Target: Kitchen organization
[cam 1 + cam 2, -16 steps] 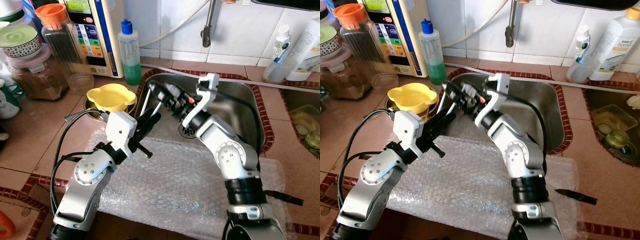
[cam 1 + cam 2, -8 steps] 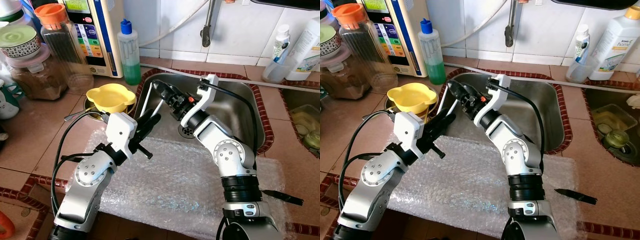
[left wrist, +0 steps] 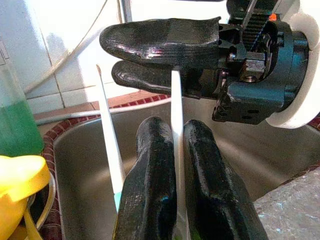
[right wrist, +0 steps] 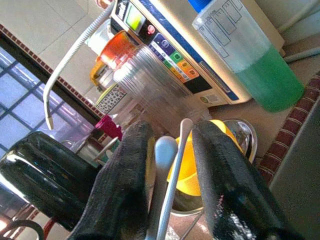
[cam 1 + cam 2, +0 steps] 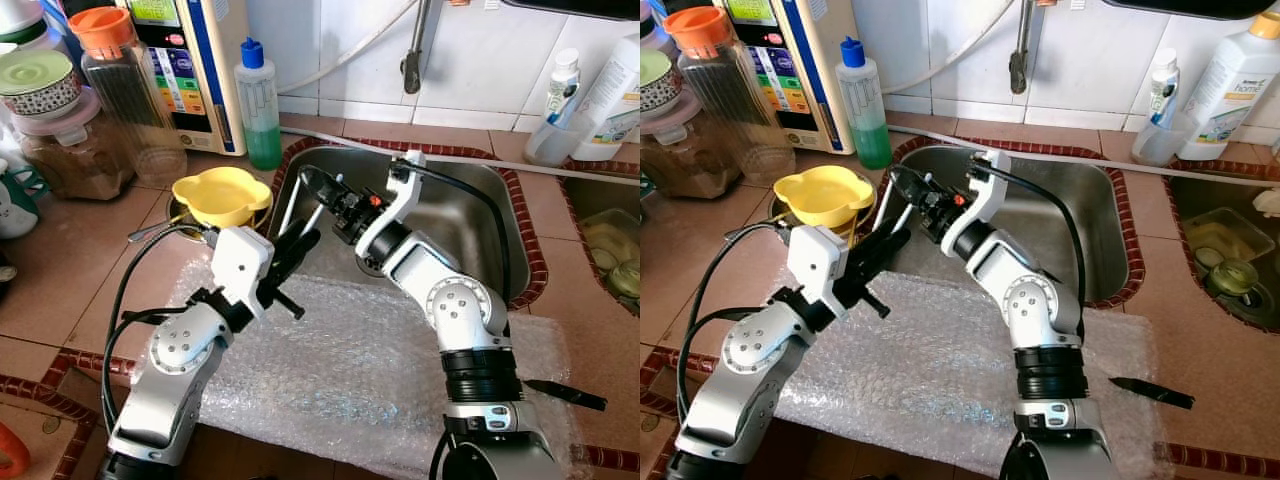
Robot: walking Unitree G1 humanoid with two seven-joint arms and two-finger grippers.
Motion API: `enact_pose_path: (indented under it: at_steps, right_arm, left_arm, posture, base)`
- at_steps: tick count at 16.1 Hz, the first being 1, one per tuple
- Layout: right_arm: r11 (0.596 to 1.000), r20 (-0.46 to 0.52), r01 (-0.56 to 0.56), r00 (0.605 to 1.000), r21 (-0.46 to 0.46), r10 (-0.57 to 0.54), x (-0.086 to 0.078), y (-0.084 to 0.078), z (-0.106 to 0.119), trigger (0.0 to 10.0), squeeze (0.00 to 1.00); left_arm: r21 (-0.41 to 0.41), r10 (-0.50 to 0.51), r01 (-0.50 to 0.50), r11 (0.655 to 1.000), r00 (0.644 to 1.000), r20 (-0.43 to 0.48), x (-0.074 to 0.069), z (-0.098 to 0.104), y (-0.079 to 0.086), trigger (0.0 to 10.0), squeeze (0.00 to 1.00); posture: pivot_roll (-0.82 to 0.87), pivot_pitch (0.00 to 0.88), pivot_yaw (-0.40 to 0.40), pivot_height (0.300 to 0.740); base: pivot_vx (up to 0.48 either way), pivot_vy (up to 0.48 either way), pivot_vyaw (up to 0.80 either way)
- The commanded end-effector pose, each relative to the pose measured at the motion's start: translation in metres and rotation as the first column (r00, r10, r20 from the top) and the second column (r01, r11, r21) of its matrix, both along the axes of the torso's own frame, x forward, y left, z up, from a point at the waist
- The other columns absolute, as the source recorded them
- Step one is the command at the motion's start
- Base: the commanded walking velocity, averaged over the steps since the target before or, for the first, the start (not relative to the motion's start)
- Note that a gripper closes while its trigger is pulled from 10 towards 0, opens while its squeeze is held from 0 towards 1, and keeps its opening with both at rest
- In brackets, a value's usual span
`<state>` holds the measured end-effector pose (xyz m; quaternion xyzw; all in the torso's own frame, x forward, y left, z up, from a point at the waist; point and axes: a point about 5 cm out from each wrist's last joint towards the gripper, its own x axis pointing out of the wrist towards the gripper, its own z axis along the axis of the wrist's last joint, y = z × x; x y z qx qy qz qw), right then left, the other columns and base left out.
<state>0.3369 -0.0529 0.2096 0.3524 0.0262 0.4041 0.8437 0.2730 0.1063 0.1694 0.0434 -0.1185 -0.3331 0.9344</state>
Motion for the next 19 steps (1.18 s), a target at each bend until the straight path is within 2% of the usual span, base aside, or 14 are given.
enact_pose_path:
  at_steps: [1,2,3,6,7,8,9,10,11,16,18,19]
  right_arm:
    - [1.0,-0.035,-0.009,0.999,-0.03,0.008,0.001,0.004,-0.004,10.0,1.0]
    - [0.999,-0.048,0.0,0.999,-0.049,-0.002,0.002,0.004,-0.007,10.0,1.0]
    - [0.999,-0.05,-0.005,0.999,-0.05,0.002,0.002,0.003,-0.008,10.0,0.0]
    - [0.998,-0.082,-0.009,0.997,-0.065,0.004,0.002,0.003,-0.014,10.0,0.0]
    - [0.997,-0.104,-0.02,0.995,-0.071,0.012,0.002,0.005,-0.018,7.7,0.0]
    - [0.998,-0.109,-0.03,0.994,-0.063,0.023,0.001,0.006,-0.018,7.1,0.0]
    - [0.998,-0.113,-0.037,0.993,-0.059,0.03,0.001,0.007,-0.019,8.7,0.0]
    - [0.997,-0.12,-0.04,0.992,-0.06,0.032,0.001,0.007,-0.02,1.8,0.0]
    - [0.997,-0.134,-0.045,0.99,-0.061,0.037,0.001,0.007,-0.021,0.0,0.0]
    - [0.997,-0.151,-0.053,0.988,-0.051,0.045,0.002,0.009,-0.022,0.0,0.0]
    - [0.998,-0.156,-0.037,0.987,-0.046,0.03,0.003,0.006,-0.022,0.0,0.0]
    - [0.999,-0.16,-0.028,0.987,-0.041,0.021,0.004,0.005,-0.023,0.0,0.0]
  left_arm:
    - [0.001,-0.016,0.016,1.0,0.999,0.029,-0.002,0.004,-0.002,1.7,0.0]
    - [0.0,-0.018,0.018,1.0,0.999,0.03,-0.002,0.004,-0.002,1.8,0.0]
    - [0.0,-0.019,0.019,1.0,0.999,0.03,-0.002,0.004,-0.003,1.7,0.0]
    - [0.0,-0.02,0.02,1.0,0.999,0.031,-0.003,0.004,-0.003,1.7,0.0]
    - [-0.001,-0.021,0.021,1.0,0.999,0.031,-0.003,0.004,-0.003,1.7,0.0]
    - [-0.001,-0.021,0.021,1.0,0.999,0.031,-0.003,0.004,-0.003,1.7,0.0]
    - [-0.001,-0.021,0.021,1.0,0.999,0.031,-0.003,0.004,-0.003,1.7,0.0]
    - [0.0,-0.021,0.021,1.0,0.999,0.03,-0.003,0.003,-0.003,1.7,0.0]
    - [-0.001,-0.02,0.02,1.0,0.999,0.029,-0.004,0.003,-0.003,1.6,0.0]
    - [-0.003,-0.019,0.02,1.0,0.999,0.03,-0.004,0.003,-0.004,1.6,0.0]
    - [-0.003,-0.019,0.019,1.0,0.999,0.033,-0.004,0.003,-0.004,1.8,0.0]
    - [-0.002,-0.02,0.02,1.0,0.999,0.032,-0.004,0.003,-0.004,2.3,0.0]
  posture:
    - [-0.15,0.151,0.041,0.74]
    - [-0.15,0.151,0.041,0.74]
    - [-0.15,0.151,0.039,0.74]
    - [-0.15,0.15,0.039,0.74]
    - [-0.15,0.15,0.039,0.74]
    - [-0.15,0.151,0.039,0.74]
    - [-0.15,0.151,0.039,0.74]
    - [-0.15,0.153,0.038,0.74]
    - [-0.15,0.153,0.036,0.74]
    - [-0.15,0.153,0.034,0.74]
    - [-0.15,0.153,0.035,0.74]
    - [-0.16,0.152,0.036,0.74]
  base:
    - [0.0,0.0,0.0]
    - [0.0,0.0,0.0]
    - [0.0,0.0,0.0]
    - [0.0,0.0,0.0]
    - [0.0,0.0,0.0]
    - [0.0,0.0,0.0]
    - [0.0,0.0,0.0]
    - [0.0,0.0,0.0]
    - [0.0,0.0,0.0]
    - [0.0,0.0,0.0]
    - [0.0,0.0,0.0]
    - [0.0,0.0,0.0]
